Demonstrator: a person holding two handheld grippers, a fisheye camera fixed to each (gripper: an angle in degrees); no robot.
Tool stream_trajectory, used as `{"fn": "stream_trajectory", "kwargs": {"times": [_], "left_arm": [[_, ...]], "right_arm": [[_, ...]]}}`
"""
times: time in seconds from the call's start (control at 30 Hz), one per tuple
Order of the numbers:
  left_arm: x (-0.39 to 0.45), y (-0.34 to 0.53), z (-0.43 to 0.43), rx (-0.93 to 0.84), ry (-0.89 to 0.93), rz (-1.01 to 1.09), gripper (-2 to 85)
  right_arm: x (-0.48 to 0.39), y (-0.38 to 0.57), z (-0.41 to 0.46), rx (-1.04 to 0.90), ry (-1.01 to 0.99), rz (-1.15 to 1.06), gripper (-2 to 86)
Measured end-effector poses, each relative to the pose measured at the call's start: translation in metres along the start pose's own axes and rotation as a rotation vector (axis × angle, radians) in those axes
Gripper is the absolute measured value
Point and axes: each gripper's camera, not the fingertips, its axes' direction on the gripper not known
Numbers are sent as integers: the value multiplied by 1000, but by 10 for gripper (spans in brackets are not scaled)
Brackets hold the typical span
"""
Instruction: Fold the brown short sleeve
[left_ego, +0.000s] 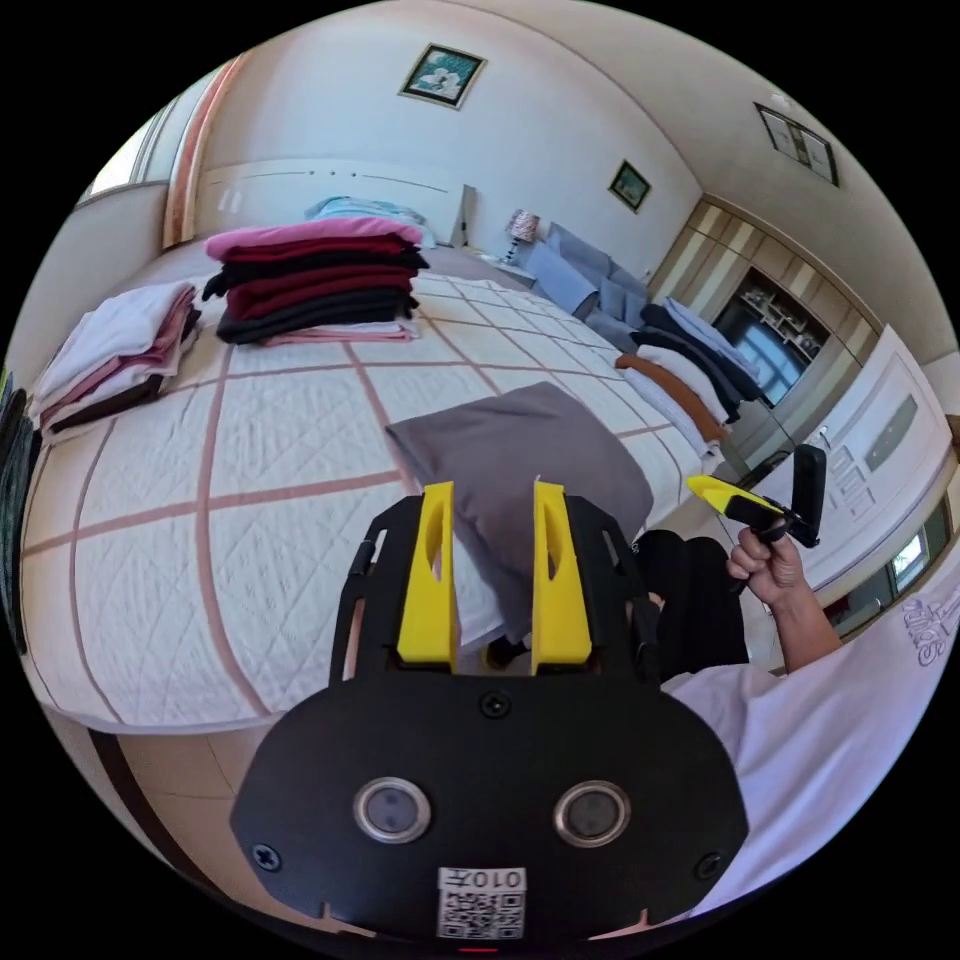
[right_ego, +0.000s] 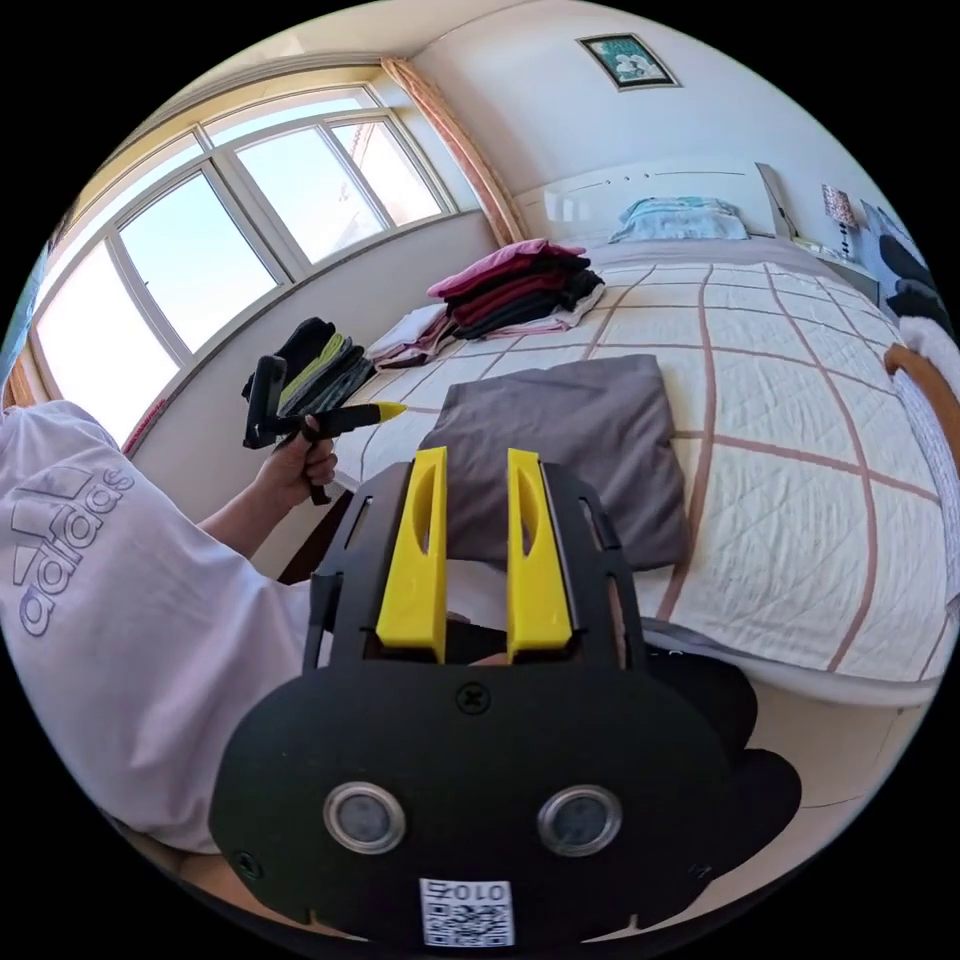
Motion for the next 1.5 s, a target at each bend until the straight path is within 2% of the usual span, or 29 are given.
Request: {"fn": "stream_trajectory", "kwargs": {"times": [0.07, 0.17, 0.27, 0.33, 0.5, 0.57, 0.67, 0.73, 0.83, 0.93, 1.0, 1.07, 1.17, 1.23, 1.33, 1.43, 1.5], "left_arm": [[-11, 2, 9, -10, 70, -41, 93], [-15, -7, 28, -36, 64, -31, 80], [-19, -23, 46, -91, 170, -6, 44], [-24, -36, 57, -97, 315, 0, 16], [-17, -65, 73, -55, 510, 46, 2], [-12, -74, 64, -2, 492, 71, 1], [-22, -75, 38, 94, 375, 69, 1], [-40, -66, 30, 73, 268, 41, 2], [-65, -41, 30, 19, 166, -44, 9], [-74, -22, 47, -64, 136, -96, 24], [-70, -21, 64, -123, 170, -90, 33], [-60, -25, 78, -157, 191, -63, 40], [-40, -35, 92, -175, 172, 1, 48], [-21, -45, 96, -164, 118, 104, 52], [5, -57, 98, -134, 26, 236, 56], [16, -65, 115, -221, -56, 265, 62], [8, -64, 118, -243, -12, 213, 66]], "right_arm": [[-11, -11, 31, -88, 5, -63, 110], [-27, -24, 65, -164, 14, -126, 119], [-49, -33, 92, -195, 83, -199, 124], [-63, -36, 108, -215, 142, -230, 128], [-88, -41, 153, -276, 251, -277, 147], [-98, -41, 179, -320, 401, -360, 147], [-103, -35, 193, -280, 557, -431, 121], [-96, -36, 186, -252, 504, -367, 103], [-67, -55, 149, -221, 322, -239, 56], [-21, -78, 92, -129, 227, -86, 45], [10, -89, 49, -48, 254, -14, 44], [66, -93, -17, 47, 432, 165, 46], [140, -76, -79, 96, 557, 400, 59], [157, -67, -93, 30, 577, 433, 95], [150, -48, -99, 44, 498, 423, 131], [136, -29, -78, -1, 448, 417, 139], [130, -16, -63, -34, 392, 434, 143]]}}
